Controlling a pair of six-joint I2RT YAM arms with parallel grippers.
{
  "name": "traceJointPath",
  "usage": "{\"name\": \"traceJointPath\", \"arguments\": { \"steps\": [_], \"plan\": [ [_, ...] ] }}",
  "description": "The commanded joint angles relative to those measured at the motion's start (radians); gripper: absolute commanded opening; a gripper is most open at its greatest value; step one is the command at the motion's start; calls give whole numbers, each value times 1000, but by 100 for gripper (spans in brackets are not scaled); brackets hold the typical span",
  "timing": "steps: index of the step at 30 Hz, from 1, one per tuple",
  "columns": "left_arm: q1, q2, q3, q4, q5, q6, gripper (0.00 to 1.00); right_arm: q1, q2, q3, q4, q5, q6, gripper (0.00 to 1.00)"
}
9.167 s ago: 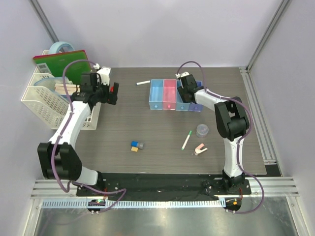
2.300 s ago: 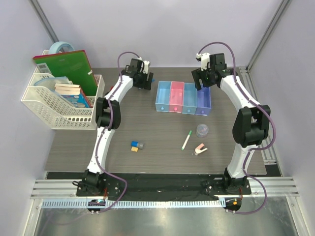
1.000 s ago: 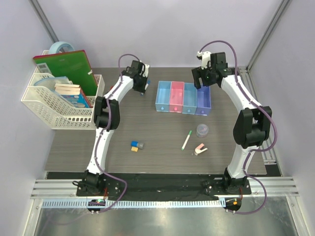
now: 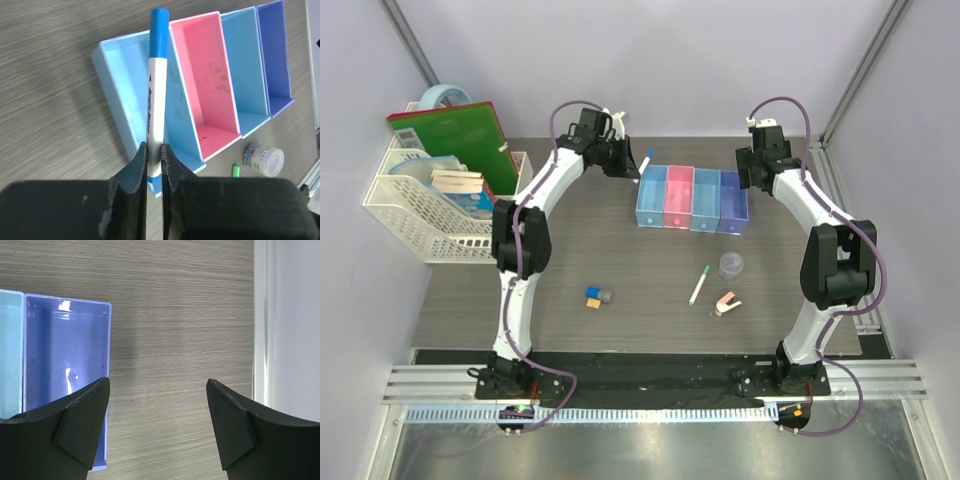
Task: Sort the stationery into containers
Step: Place the pen in the storage box.
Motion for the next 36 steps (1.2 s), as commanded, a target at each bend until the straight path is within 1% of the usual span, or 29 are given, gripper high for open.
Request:
{"name": "traceJointPath", "arguments": {
  "steps": [1, 5, 12, 13, 15, 16, 18, 19, 21, 22, 28, 34, 35, 36],
  "plan": [
    [-26, 53, 43, 79, 48, -84, 0, -2, -53, -12, 40, 30, 18, 83],
    [-40, 95, 83, 77, 46, -118, 0, -2, -60, -15, 40, 24, 18, 83],
    [-54, 116, 67, 70, 3, -99, 0, -2, -106, -23, 31, -33, 27, 83],
    [-54, 119, 67, 62, -1, -98, 5, -2, -112, -23, 25, -44, 27, 83],
    [-54, 124, 69, 57, -3, -95, 20, -2, -135, -20, 9, -70, 26, 83],
    [-54, 127, 69, 56, -1, -96, 33, -2, -141, -22, 5, -77, 23, 83],
    [-56, 133, 73, 54, 2, -96, 43, -4, -155, -31, -1, -76, 19, 83],
    [-54, 138, 75, 53, 2, -99, 50, -2, -155, -35, -1, -67, 15, 83],
    [-54, 145, 84, 50, 2, -99, 55, -2, -150, -45, 5, -15, 9, 83],
    [-54, 147, 87, 48, 2, -101, 59, -2, -149, -49, 11, 7, 7, 83],
    [-51, 112, 113, 41, 8, -90, 61, -14, -98, -49, 60, 162, 12, 83],
    [-13, 26, 121, 76, -6, -79, 61, -39, -32, -34, 61, 173, 9, 83],
    [-5, 9, 116, 74, -24, -72, 61, -42, -15, -32, 58, 171, 9, 83],
    [7, 4, 116, 64, -87, -43, 61, -44, -9, -32, 60, 167, 9, 83]
  ]
}}
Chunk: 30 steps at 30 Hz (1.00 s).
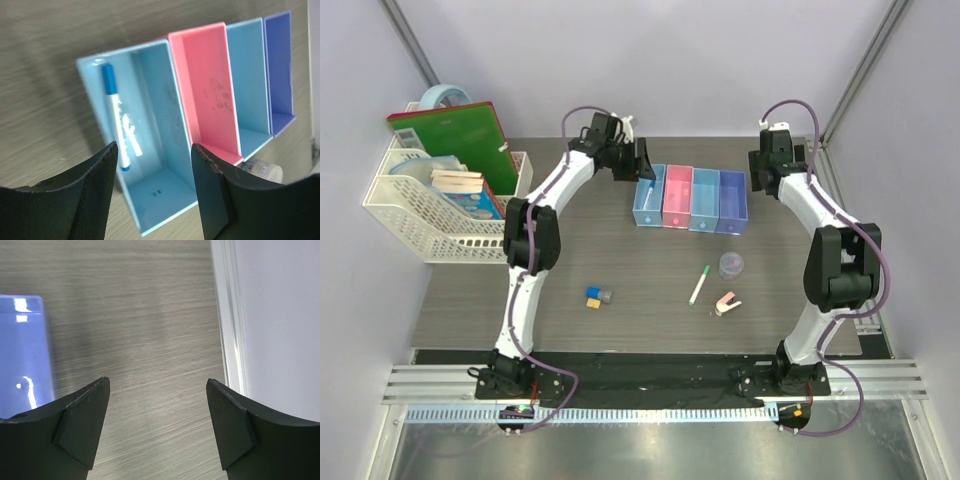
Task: Sort the stationery into containers
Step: Place the pen in the storage box, then move the storage box to the center of the board.
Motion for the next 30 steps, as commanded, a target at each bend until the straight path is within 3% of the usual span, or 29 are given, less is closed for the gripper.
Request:
{"name": "traceJointPath", "arguments": {
  "steps": [1, 7, 17, 21, 30],
  "plan": [
    [50, -122, 32, 13, -117, 73, 61, -13, 40, 25, 33, 32, 3, 83],
    [84, -79, 29, -62, -429, 227, 59, -14, 95, 37, 32, -21, 16, 82],
    [35, 98, 161, -151, -692, 316, 54, -14, 146, 57, 32, -78, 33, 82],
    [-16, 125, 158, -153, -753, 372, 54, -14, 166, 64, 33, -90, 32, 82],
    [-69, 153, 169, -176, -750, 364, 54, 6, 207, 84, 44, -132, 41, 82]
  ]
}}
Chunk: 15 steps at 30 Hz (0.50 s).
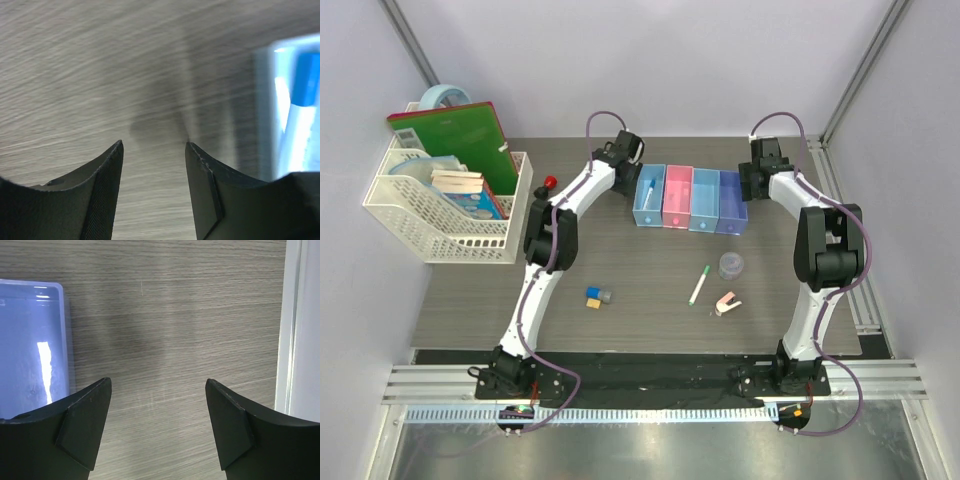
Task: Sort the stationery into containers
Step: Move the storage box to the center of the board.
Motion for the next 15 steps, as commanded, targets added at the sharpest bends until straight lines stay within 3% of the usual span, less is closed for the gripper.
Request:
{"name": "traceJointPath", "arguments": {
  "steps": [1, 15],
  "plan": [
    [-7, -7, 53, -16, -32, 18, 53, 19, 19, 45, 41, -26, 13, 81],
    [-21, -48, 29, -98, -86, 24, 53, 142, 112, 133, 68, -74, 13, 82]
  ]
}}
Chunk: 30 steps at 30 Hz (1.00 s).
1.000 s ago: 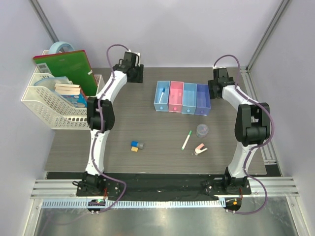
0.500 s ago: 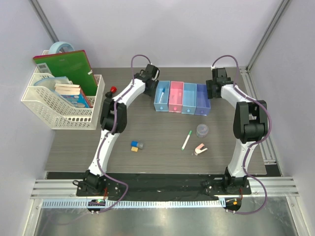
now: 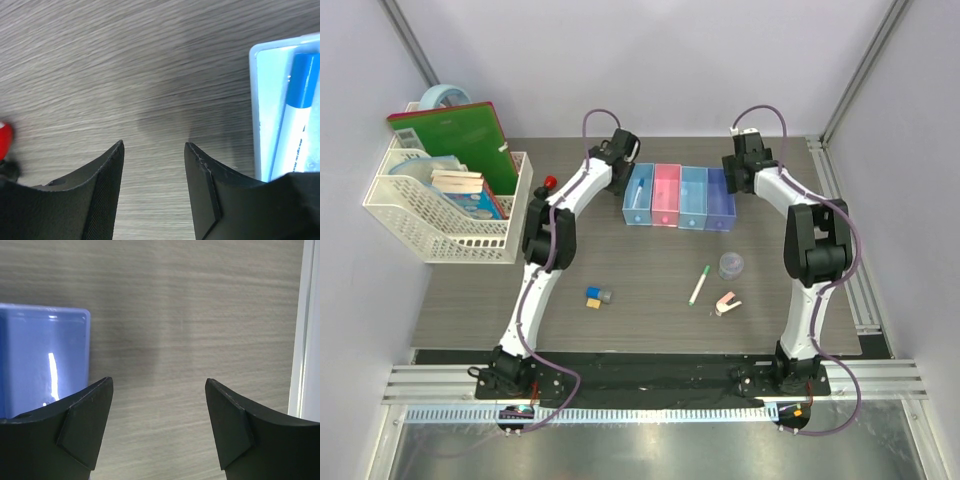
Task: Sort the stationery into containers
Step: Move the storage box to the center of the board.
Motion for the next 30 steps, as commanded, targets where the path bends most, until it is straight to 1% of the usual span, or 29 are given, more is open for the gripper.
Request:
{"name": "traceJointPath", "arguments": {
  "steps": [1, 6, 12, 14, 16, 17, 24, 30],
  "plan": [
    [-19, -63, -4, -48, -11, 10, 53, 75, 59, 70, 30, -88, 26, 82],
    [-20, -85, -56, -57, -84, 42, 52, 108, 124, 132, 28, -104, 26, 82],
    [-20, -126, -107, -53, -88, 38, 51, 131, 180, 193, 22, -128, 29, 82],
    [-20, -145, -121, -39, -111, 44, 51, 138, 188, 208, 19, -131, 32, 82],
    [-17, -146, -124, -28, -131, 44, 51, 143, 190, 215, 18, -137, 36, 82],
    [-16, -143, -115, -30, -140, 66, 52, 149, 191, 215, 18, -139, 38, 82],
    [3, -111, -86, -42, -160, 71, 52, 169, 171, 201, 16, -141, 50, 82],
    [14, -112, -87, -10, -190, 102, 52, 180, 157, 181, 18, -141, 55, 82]
  ]
}}
